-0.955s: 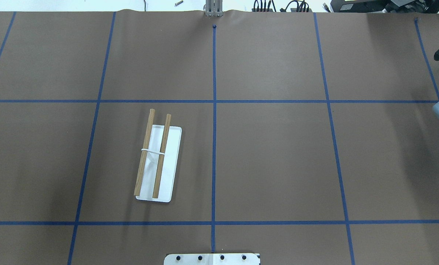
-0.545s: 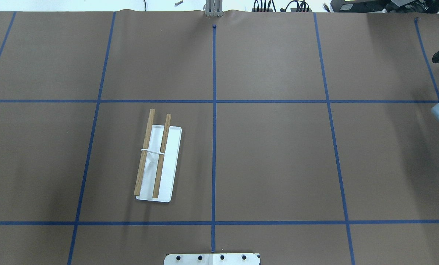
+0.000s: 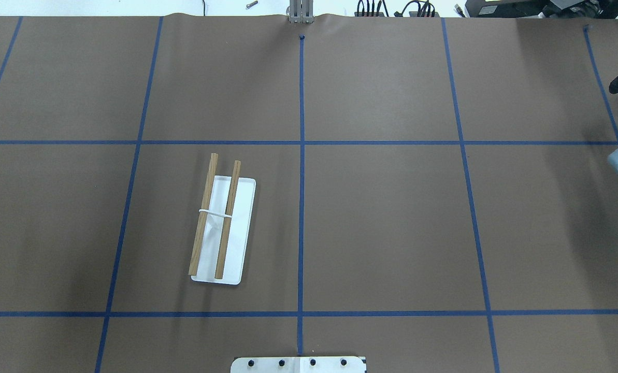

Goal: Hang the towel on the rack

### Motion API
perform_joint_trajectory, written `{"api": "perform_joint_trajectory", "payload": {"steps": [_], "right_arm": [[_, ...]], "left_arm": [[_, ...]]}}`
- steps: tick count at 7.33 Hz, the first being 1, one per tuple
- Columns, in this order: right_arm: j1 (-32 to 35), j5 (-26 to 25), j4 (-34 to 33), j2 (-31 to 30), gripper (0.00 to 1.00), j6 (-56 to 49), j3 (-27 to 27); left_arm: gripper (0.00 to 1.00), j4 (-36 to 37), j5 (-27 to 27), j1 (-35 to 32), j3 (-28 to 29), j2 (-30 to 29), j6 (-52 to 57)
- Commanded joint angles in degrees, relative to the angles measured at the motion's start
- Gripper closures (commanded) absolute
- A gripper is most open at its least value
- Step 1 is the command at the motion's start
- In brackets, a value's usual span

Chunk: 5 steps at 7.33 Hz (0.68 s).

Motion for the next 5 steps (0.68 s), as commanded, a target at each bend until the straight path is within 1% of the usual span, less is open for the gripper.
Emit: {"api": "perform_joint_trajectory", "payload": {"steps": [1, 2, 3, 4, 5], "right_arm": [[0.0, -0.21, -0.11, 0.05, 0.51, -0.05, -0.01], [0.0, -0.21, -0.11, 0.06, 0.52, -0.14, -0.01], [0.0, -0.21, -0.11, 0.14, 0.62, -0.14, -0.01], [0.08, -0.29, -0.11, 0.06, 1.0, -0.14, 0.08], [0.69, -0.3, -0.11, 0.14, 1.0, -0.4, 0.17]], "left_arm": [[0.02, 0.0, 0.0, 0.0, 0.0, 0.0, 0.0], [0.02, 0.0, 0.0, 0.0, 0.0, 0.09, 0.0], [0.02, 0.0, 0.0, 0.0, 0.0, 0.09, 0.0], [0.02, 0.0, 0.0, 0.0, -0.09, 0.0, 0.0], [0.02, 0.0, 0.0, 0.0, -0.09, 0.0, 0.0]]}}
